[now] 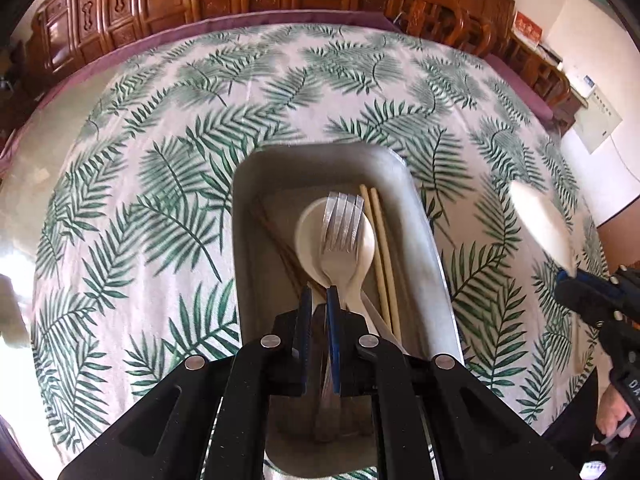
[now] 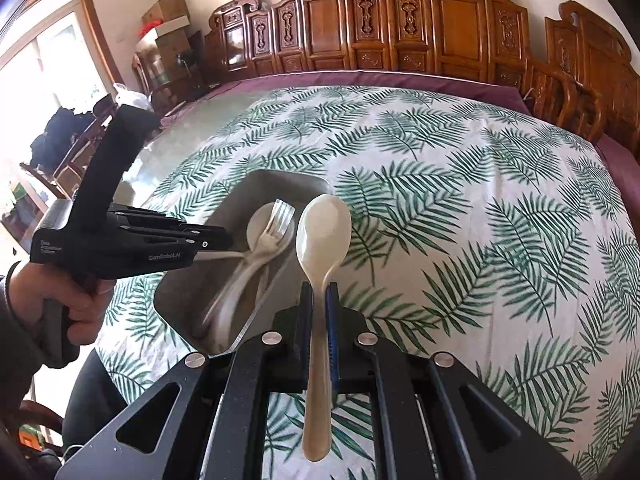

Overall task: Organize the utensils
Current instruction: 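Carry the metal fork into the grey tray with the left tool while the right carries the spoon, then open the left tool to release the metal fork in the tray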

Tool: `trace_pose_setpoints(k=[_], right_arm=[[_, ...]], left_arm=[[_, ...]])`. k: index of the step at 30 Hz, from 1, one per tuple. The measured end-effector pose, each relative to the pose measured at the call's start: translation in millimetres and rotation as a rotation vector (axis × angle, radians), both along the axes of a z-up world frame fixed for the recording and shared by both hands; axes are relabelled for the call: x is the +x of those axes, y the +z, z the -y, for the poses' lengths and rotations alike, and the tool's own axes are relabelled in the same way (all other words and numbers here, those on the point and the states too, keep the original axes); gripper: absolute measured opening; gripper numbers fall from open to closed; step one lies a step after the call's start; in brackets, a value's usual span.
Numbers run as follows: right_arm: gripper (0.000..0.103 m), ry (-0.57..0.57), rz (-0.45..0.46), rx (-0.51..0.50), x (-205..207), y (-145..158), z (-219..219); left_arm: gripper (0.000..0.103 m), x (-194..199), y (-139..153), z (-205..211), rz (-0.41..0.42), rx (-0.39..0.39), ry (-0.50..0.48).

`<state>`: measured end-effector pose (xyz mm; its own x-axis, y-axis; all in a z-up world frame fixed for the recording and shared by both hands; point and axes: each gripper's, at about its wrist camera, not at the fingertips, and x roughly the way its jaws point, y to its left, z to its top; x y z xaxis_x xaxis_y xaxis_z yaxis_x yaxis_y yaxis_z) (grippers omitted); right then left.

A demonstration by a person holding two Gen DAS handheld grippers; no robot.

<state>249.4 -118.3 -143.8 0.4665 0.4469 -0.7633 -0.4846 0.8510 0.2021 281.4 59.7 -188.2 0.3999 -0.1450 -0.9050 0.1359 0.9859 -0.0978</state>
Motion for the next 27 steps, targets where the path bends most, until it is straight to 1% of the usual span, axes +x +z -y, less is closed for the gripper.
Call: trace_pose_setpoints(k=[7,13,16,21,27], right_arm=[[0.008,0.012,0.0,0.036,5.9,8.5,-20.3],[0.008,0.028,-0.009,0.069,12.6,11.4,-44.2],[0.008,0.036,-0.016,0.082,15.2,10.7,-56.7],[0.008,0.033,-0.06,0.138,26.6,8.0,-73.1],[0.008,0.022,-0.106,0.189,43.6,2.1,-92.8]], left_arm=[[0.006,-12.4,26.0,-13.7,0.067,-0.014,0.015],[0.006,-24.0,41.3,-30.9,0.103,-0.023,0.038],[0.006,-29.6,46.0,-39.0,0.116,-0.023,0.05],[0.006,-38.1,52.4,-53.7,0.134,-0.016,0.073],[0.006,-45.5,52.9,-71.1,0.137,-0.015,0.104]])
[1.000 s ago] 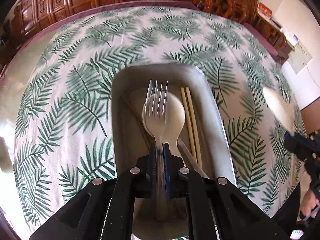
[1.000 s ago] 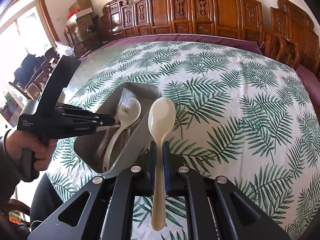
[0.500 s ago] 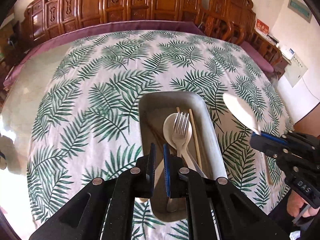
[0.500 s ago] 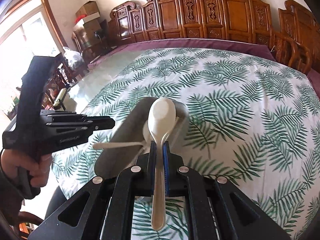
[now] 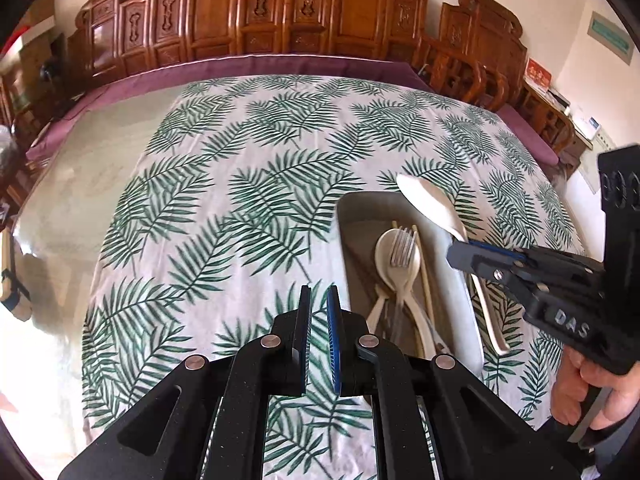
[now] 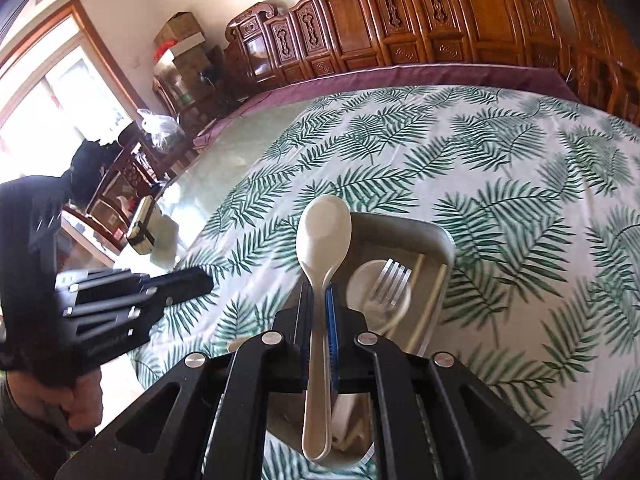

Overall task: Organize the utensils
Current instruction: 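Open the left tool to release the metal fork in the tray, then lower the small white spoon into the grey tray and open the right tool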

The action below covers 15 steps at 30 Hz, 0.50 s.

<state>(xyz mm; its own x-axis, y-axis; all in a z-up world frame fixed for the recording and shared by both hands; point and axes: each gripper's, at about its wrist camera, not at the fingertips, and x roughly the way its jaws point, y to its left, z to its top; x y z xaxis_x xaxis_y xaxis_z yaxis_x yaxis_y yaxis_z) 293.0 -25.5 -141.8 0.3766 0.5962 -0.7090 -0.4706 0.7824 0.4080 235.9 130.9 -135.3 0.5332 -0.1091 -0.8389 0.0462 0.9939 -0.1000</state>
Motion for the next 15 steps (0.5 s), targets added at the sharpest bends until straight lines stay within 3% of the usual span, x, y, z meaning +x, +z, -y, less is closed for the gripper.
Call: trace_pose_setpoints(k=[15], right_arm=[[0.009,-0.006,-0.105,-0.074,12.9,-51.3,-23.7]], left_arm=[[0.007,-7.5,0.0,-11.9,-0.002,0.003,0.02]])
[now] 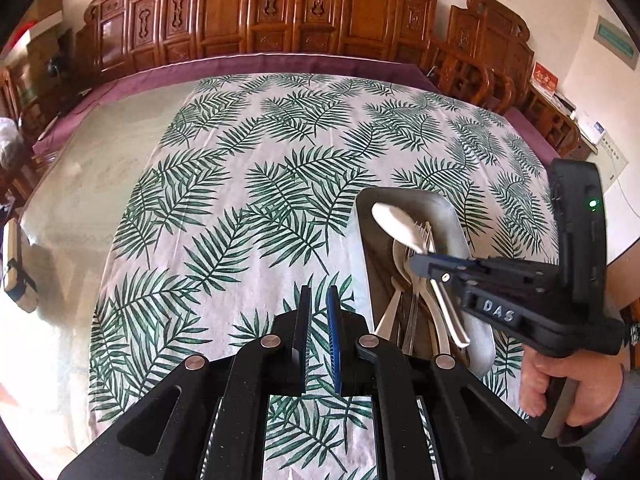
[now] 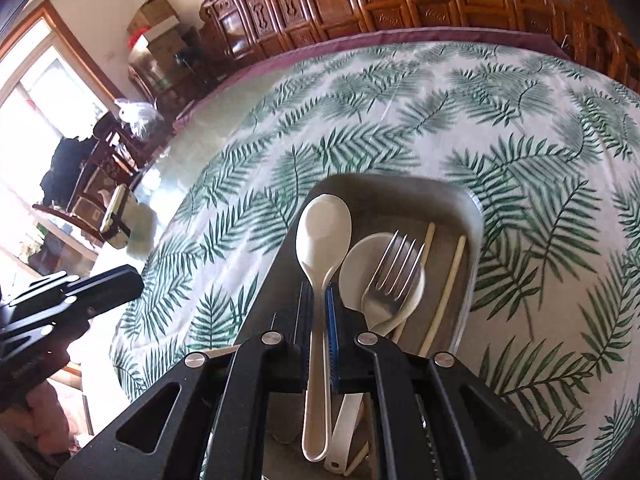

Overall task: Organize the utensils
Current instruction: 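Lower the small white spoon into the grey tray and open the right tool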

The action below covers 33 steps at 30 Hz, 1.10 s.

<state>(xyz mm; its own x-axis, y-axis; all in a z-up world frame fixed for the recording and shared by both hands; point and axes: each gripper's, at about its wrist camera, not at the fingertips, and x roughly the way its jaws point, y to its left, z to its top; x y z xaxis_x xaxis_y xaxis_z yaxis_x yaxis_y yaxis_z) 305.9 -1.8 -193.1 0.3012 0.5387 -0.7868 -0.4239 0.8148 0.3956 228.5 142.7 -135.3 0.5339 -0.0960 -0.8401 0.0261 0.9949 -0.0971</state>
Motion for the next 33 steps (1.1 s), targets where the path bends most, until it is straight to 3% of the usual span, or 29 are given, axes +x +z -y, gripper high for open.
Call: trace_pose_setpoints(k=[6,13,20,33], right_arm=[[0.008,0.088,-0.035,-0.081,-10.0,-14.8,-18.2],[0.008,0.095,-0.036,-0.152,-15.6,-18.0,-15.2],[0.009,0.084,-0.026,-0.129,-20.9,-16.6,-7.3],[0.012,0.046,0.084,-0.027,-30.6,20.3,20.9]], left_arm=[[0.007,-0.8,-0.7,0.0,-0.001,0.003,0.001],[0.007,-2.8,-1.4,1.4,-0.002,0.004,-0.002],[0.007,-3.7,0.9,6.1,0.001,0.007,-0.006],[0.008,-9.8,8.7,12.4,0.019,0.016,0.004]])
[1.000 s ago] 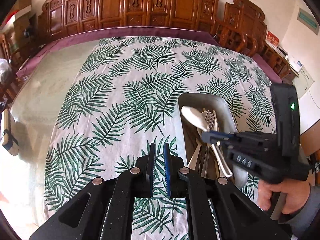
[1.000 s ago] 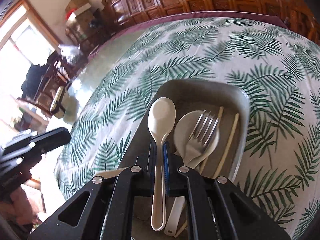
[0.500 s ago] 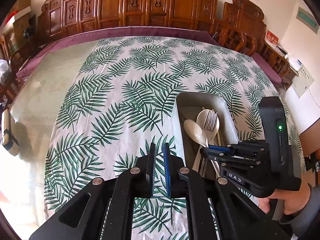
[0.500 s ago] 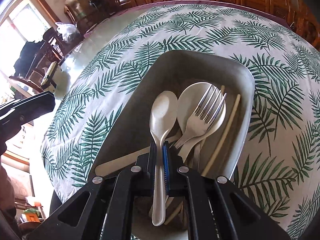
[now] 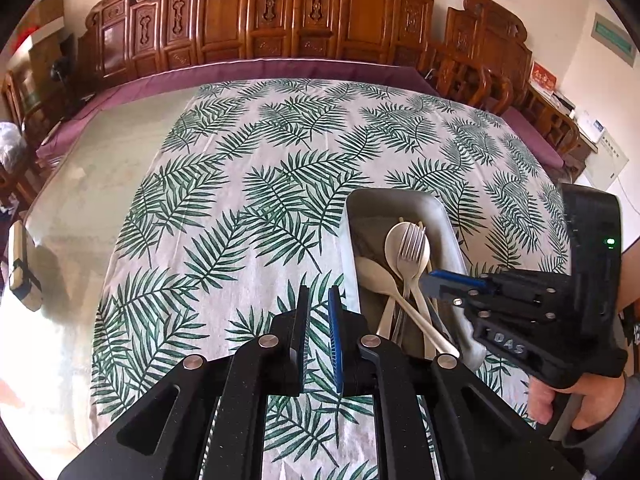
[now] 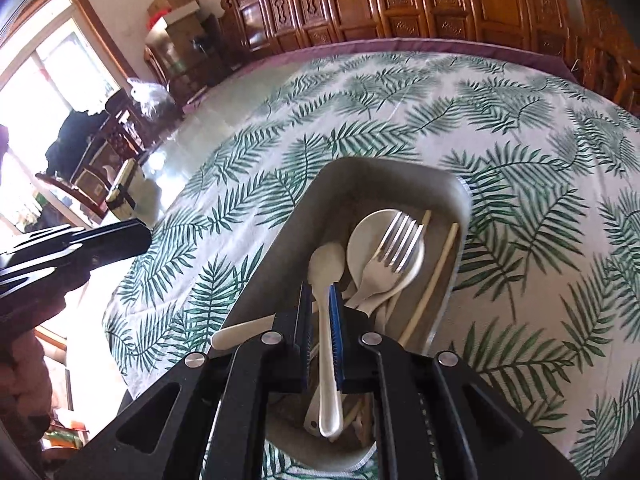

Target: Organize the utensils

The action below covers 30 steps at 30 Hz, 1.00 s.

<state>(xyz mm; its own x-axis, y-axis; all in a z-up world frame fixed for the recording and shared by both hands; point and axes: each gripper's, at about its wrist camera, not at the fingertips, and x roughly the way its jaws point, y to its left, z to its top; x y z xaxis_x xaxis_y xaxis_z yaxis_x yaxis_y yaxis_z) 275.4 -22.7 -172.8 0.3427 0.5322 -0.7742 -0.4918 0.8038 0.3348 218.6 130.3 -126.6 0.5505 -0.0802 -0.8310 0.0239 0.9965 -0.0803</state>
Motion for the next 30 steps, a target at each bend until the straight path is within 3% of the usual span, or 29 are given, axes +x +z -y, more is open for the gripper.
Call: trace_pose_setpoints(k=[7,11,14,18,25,30], right_arm=[[0.012,-0.029,0.096,0.006,-22.7,24.6,32.3],[0.013,-0.06,0.147,0.014,-40.5,40.2,57.2],[0.024,-0.079,0.191,0.018,-56.1,51.4,74.4],[0.038,-0.116,0.252,0.006,-81.2,65.3,99.7],[0.077,-0.207,0.318,-0.017,-119.0,76.4,135.1],[0.095,-0.264,0.354,-0.032,-144.0,81.9,154.8]], left_arm=[[0.022,-12.8,8.5,14.8,0.045,0.016,0.019],[0.05,-24.3,13.3,26.1,0.081,0.017,0.036],[0.071,-32.5,16.0,33.2,0.107,0.01,0.051],[0.087,-46.5,20.5,46.6,0.155,0.006,0.059],[0.095,-74.6,23.2,71.3,0.211,0.008,0.059],[0.095,-95.4,26.4,93.8,0.225,0.047,0.024]])
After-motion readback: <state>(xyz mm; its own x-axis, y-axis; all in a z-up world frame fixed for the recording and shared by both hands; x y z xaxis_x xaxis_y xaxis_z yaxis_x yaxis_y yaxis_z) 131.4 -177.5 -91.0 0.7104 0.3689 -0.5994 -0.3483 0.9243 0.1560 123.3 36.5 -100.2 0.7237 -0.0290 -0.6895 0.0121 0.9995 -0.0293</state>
